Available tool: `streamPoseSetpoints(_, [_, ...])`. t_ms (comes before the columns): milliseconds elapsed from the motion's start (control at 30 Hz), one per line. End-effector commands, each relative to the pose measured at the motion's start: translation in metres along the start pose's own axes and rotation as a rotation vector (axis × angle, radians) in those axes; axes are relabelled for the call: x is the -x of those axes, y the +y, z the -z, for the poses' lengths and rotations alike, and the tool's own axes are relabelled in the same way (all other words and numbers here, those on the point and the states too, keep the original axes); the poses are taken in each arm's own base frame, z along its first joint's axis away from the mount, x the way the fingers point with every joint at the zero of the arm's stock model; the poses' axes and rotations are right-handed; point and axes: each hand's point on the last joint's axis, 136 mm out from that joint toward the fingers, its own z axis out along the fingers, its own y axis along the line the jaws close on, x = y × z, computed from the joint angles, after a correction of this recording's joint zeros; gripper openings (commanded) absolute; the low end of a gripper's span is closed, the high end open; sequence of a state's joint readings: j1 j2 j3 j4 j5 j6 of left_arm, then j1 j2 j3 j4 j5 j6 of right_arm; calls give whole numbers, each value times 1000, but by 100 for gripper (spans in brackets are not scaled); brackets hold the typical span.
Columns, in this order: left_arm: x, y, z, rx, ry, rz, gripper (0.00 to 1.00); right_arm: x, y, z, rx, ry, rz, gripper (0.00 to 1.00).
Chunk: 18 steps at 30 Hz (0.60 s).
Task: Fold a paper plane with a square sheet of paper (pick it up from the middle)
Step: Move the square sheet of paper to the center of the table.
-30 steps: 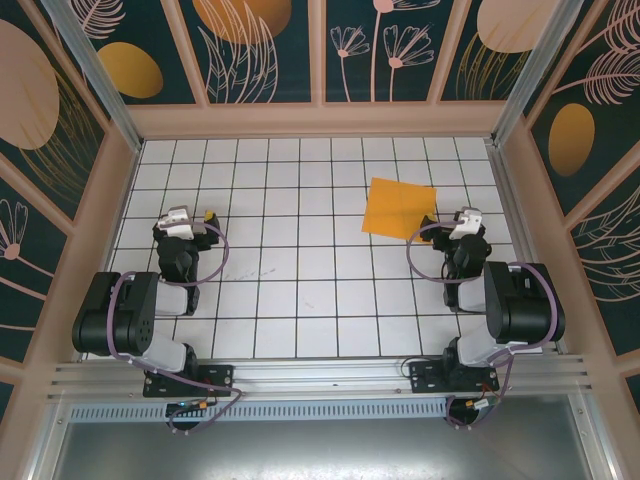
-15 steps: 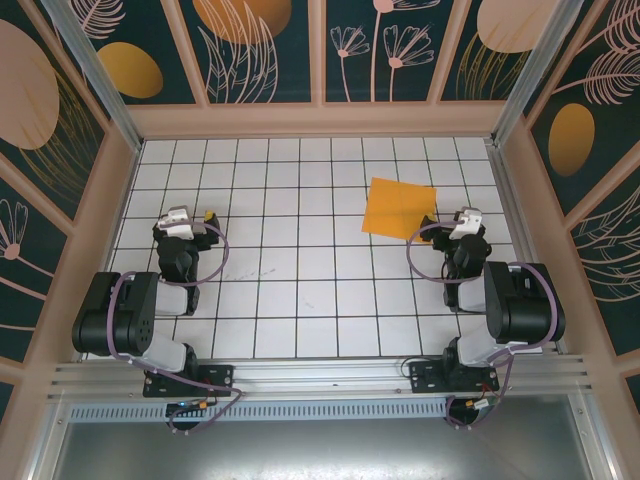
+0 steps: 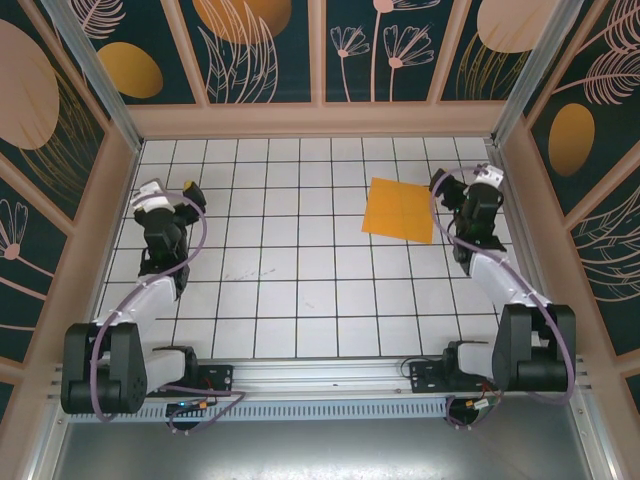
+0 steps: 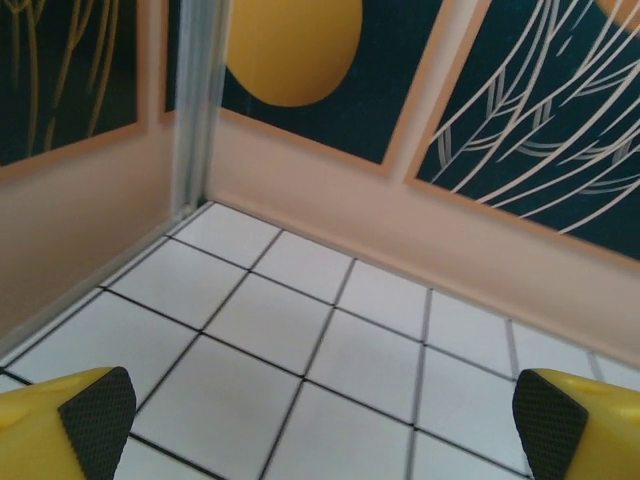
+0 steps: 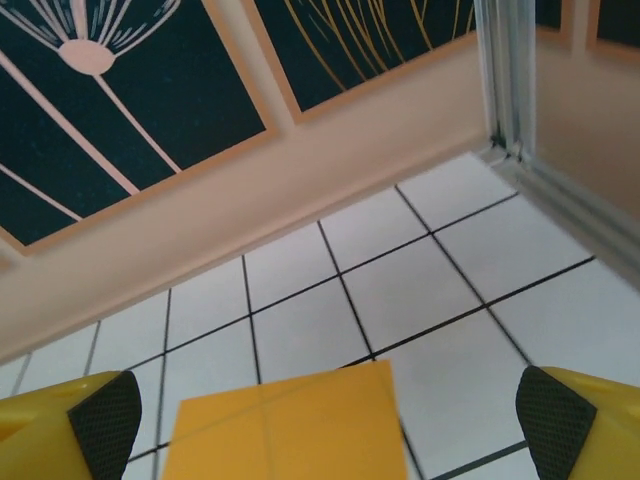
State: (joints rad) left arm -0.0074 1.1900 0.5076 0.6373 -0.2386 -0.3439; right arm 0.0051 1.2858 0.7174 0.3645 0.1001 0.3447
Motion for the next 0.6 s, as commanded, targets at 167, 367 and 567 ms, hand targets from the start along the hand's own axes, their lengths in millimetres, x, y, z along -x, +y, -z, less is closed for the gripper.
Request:
streamPoseSetpoints(167, [-12,-30,3,-119,210,116,99,-98,18,-39,-24,521,-258,98])
streamPoseSetpoints(367, [-21,-31,0,-121,262,95,99,-142,56,-61,27,665,-234,95])
streamPoseSetpoints(567, [-25,-35,-3,-139,276,88,99,-178,76,-79,19,771,-193,92])
